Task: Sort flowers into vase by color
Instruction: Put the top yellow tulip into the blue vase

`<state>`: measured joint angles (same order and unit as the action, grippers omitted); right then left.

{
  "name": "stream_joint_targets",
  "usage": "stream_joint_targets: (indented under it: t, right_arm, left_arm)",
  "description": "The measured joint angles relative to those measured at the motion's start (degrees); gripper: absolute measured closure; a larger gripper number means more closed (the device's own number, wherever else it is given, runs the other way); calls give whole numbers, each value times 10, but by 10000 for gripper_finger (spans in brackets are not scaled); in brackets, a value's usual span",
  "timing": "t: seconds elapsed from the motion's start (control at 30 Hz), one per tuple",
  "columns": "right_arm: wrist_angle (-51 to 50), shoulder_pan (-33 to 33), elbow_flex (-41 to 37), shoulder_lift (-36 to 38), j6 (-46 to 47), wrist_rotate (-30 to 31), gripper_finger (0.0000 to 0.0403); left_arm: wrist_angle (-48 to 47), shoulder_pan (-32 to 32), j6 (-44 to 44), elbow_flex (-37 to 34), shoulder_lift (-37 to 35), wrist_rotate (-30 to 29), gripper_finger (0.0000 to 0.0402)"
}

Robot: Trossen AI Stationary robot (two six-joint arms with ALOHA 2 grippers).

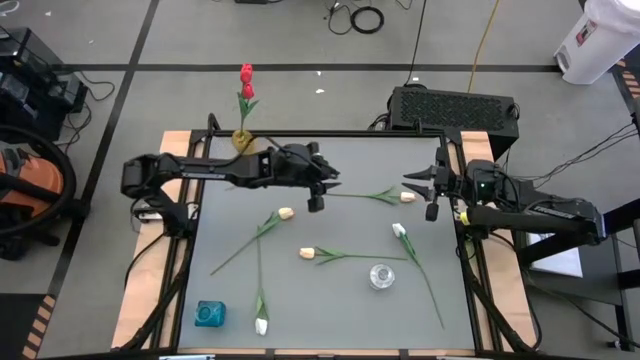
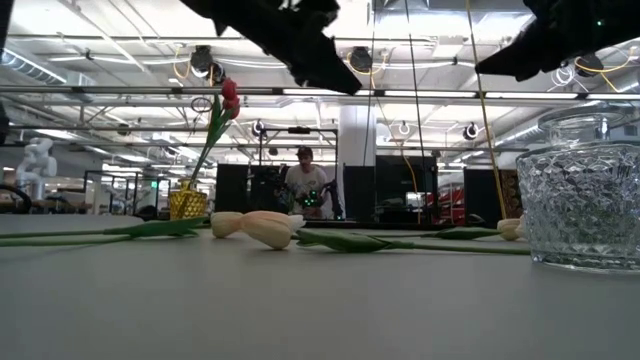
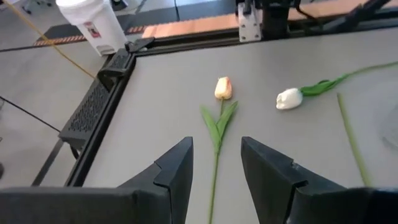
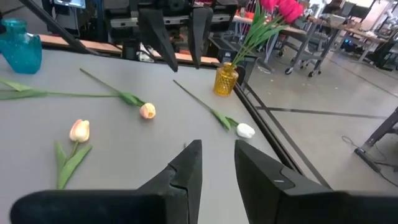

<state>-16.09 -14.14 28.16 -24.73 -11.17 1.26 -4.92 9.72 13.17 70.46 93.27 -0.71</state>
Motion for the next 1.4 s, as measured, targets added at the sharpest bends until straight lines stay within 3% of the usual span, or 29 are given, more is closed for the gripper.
stream_joint_targets:
  t: [0.3, 0.47, 0.93, 1.4]
  right_arm:
    - [-1, 0, 0, 0, 10, 0, 316]
    - [1, 0, 0, 0, 11, 0, 316]
    - [12, 0, 0, 0, 11, 0, 316]
    - [8, 0, 0, 0, 11, 0, 316]
  left_arm:
    - [-33, 15, 36, 86, 82, 1, 258]
    - [-51, 39, -3, 126, 113, 3, 258]
    - [-83, 61, -7, 220, 231, 84, 258]
    - [-99, 54, -3, 301, 329, 103, 258]
